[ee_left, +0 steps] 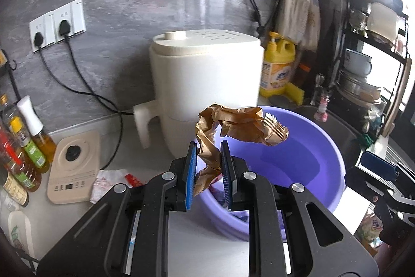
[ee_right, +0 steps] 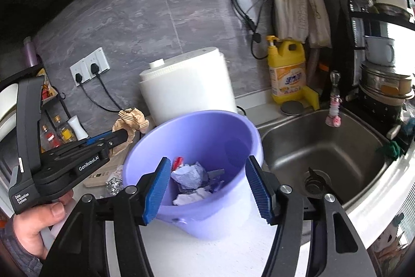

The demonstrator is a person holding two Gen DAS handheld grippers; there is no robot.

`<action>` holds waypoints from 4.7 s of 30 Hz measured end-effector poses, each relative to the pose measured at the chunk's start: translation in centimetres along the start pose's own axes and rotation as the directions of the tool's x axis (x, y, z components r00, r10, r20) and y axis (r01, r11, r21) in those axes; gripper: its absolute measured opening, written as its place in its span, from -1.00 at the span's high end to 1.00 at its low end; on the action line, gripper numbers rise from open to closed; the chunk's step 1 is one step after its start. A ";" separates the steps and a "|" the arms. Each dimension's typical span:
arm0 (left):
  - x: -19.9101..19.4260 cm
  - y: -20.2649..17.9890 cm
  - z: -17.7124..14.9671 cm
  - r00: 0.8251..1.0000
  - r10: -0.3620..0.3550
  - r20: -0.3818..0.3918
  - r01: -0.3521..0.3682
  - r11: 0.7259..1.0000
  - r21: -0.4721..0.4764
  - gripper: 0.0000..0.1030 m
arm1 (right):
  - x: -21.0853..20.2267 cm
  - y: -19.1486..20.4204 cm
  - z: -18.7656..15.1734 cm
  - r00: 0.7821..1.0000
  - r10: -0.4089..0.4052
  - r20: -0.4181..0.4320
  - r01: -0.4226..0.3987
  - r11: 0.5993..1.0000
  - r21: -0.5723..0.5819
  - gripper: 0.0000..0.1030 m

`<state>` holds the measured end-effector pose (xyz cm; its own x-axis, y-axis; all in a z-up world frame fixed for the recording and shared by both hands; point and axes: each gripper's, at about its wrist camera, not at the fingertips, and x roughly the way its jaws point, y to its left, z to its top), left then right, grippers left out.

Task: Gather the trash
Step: 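Carry both held pieces over the lavender bucket and open both grippers, then move both tools back from the bucket to the counter, then grasp the red paper scrap with the left gripper, then grasp the blue-and-white box with the right gripper while the left holds the red scrap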

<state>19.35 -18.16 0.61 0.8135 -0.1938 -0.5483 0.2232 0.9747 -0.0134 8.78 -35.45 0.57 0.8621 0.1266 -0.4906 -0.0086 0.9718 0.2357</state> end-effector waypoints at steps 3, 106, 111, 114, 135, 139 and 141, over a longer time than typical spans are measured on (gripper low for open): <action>0.5 -0.9 0.0 0.999 -0.032 -0.015 0.033 0.999 0.011 0.61 | -0.3 -0.5 -0.1 1.000 -0.013 0.002 0.013 1.000 0.009 -0.15; 2.1 23.1 -18.8 0.904 0.219 -0.367 -0.357 0.858 -0.368 0.35 | 11.2 20.3 -9.4 0.934 0.160 -0.319 -0.262 0.915 -0.307 -0.73; 0.5 23.2 -17.9 0.901 0.265 -0.344 -0.382 0.860 -0.338 0.35 | 12.3 20.5 -9.6 0.929 0.167 -0.329 -0.267 0.919 -0.288 -0.73; 0.0 23.5 -17.6 0.892 0.297 -0.341 -0.409 0.852 -0.327 0.35 | 12.8 20.6 -9.8 0.926 0.175 -0.335 -0.274 0.920 -0.279 -0.73; -0.1 24.8 -16.5 0.878 0.346 -0.331 -0.449 0.837 -0.314 0.35 | 16.7 21.1 -11.5 0.905 0.170 -0.389 -0.283 0.925 -0.253 -0.66; 0.2 25.3 -16.6 0.872 0.355 -0.338 -0.461 0.829 -0.318 0.35 | 17.5 22.2 -12.2 0.892 0.188 -0.412 -0.315 0.911 -0.267 -0.66; 0.3 25.4 -16.6 0.870 0.356 -0.340 -0.463 0.827 -0.318 0.35 | 18.0 22.7 -12.5 0.883 0.193 -0.427 -0.327 0.907 -0.266 -0.66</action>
<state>16.38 8.36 -13.77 0.6047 0.2167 -0.7664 -0.3631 0.9315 -0.0232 17.76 -8.64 -13.39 0.5437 0.3844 -0.7461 -0.4243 0.8929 0.1508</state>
